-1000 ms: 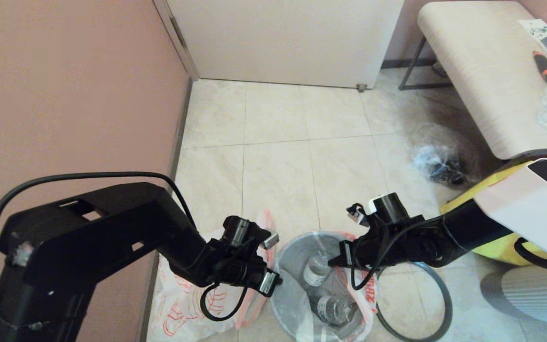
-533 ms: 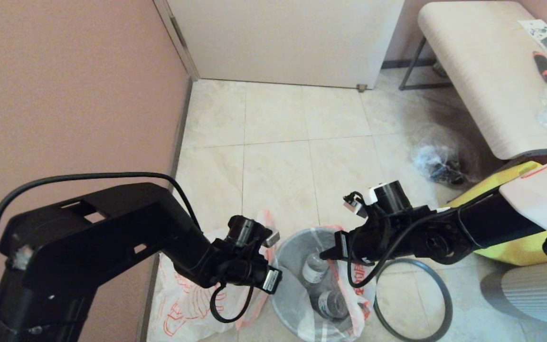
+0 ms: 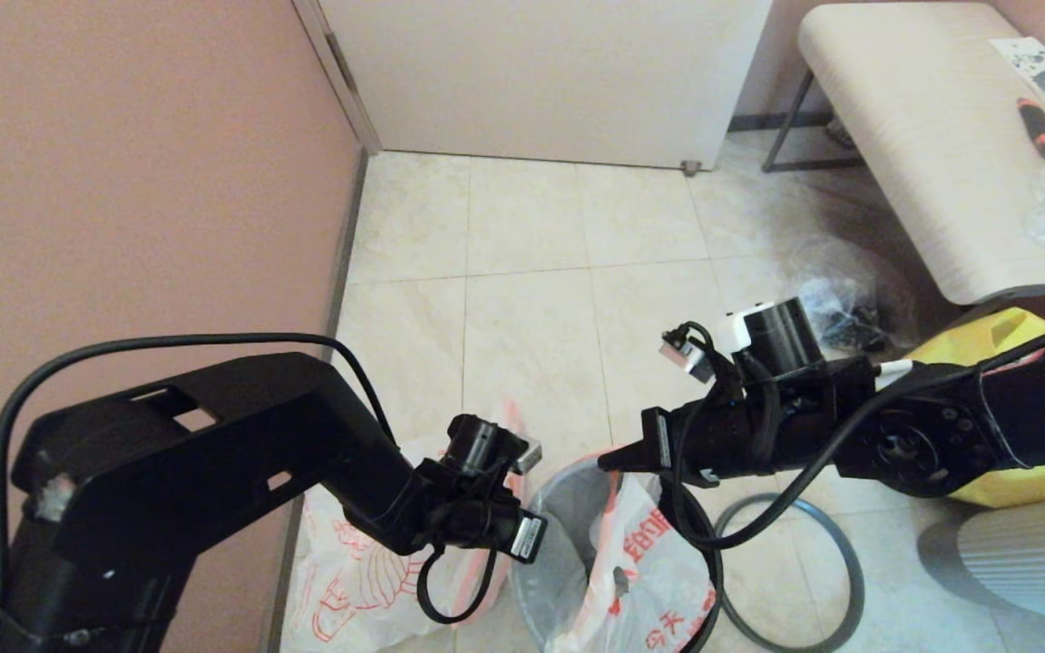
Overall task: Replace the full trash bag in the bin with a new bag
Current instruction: Place the trash bag on the floor
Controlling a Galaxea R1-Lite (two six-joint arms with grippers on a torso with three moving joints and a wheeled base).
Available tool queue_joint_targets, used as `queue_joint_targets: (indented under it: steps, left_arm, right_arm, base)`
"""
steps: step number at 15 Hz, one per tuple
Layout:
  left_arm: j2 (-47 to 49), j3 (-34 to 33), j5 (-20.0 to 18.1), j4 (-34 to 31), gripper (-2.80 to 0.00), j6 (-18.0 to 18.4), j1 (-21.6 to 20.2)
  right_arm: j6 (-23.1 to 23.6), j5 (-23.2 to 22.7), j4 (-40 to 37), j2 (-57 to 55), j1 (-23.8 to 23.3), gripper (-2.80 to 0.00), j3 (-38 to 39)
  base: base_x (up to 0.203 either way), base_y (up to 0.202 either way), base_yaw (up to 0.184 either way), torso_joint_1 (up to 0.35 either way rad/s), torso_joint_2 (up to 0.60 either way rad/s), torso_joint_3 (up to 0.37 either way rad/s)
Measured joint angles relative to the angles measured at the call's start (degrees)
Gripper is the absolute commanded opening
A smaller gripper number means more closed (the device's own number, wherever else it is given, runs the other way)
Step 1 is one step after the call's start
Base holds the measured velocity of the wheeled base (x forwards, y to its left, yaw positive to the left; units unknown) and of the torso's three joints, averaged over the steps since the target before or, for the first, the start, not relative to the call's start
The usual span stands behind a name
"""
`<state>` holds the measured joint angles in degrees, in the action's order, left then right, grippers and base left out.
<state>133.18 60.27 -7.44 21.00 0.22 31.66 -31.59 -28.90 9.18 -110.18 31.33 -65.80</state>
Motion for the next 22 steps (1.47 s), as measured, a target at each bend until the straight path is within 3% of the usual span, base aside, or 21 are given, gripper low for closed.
queue_joint_targets:
  steps: [8, 9, 18, 19, 22]
  left_arm:
    - [0.46, -0.98, 4.09, 6.72, -2.80, -3.66, 0.15]
    - [0.48, -1.15, 4.77, 7.71, 0.00, -3.69, 0.26]
    - [-8.72, -7.38, 5.32, 9.34, 0.00, -7.43, 2.99]
    - [-11.08, -9.34, 5.41, 9.40, -2.80, -8.19, 2.95]
    - [-16.72, -18.09, 5.38, 10.41, -2.80, -9.20, 0.57]
  right_arm:
    - [0.11, -0.20, -1.42, 6.74, -0.22, -2.80, 2.79]
    - [0.11, -0.20, -1.38, 7.10, -0.24, -2.80, 3.04]
    - [0.13, 0.09, -1.86, 7.90, -0.60, -2.80, 3.50]
    - [0.20, 0.13, -2.68, 8.18, -0.60, -2.80, 3.42]
    - [0.28, 0.19, -4.91, 10.37, -0.60, -2.80, 2.43]
  base:
    - [0.000, 0.000, 0.000, 0.000, 0.00, 0.000]
    - [0.000, 0.000, 0.000, 0.000, 0.00, 0.000]
    - [0.000, 0.000, 0.000, 0.000, 0.00, 0.000]
    - [0.000, 0.000, 0.000, 0.000, 0.00, 0.000]
    - [0.000, 0.000, 0.000, 0.000, 0.00, 0.000]
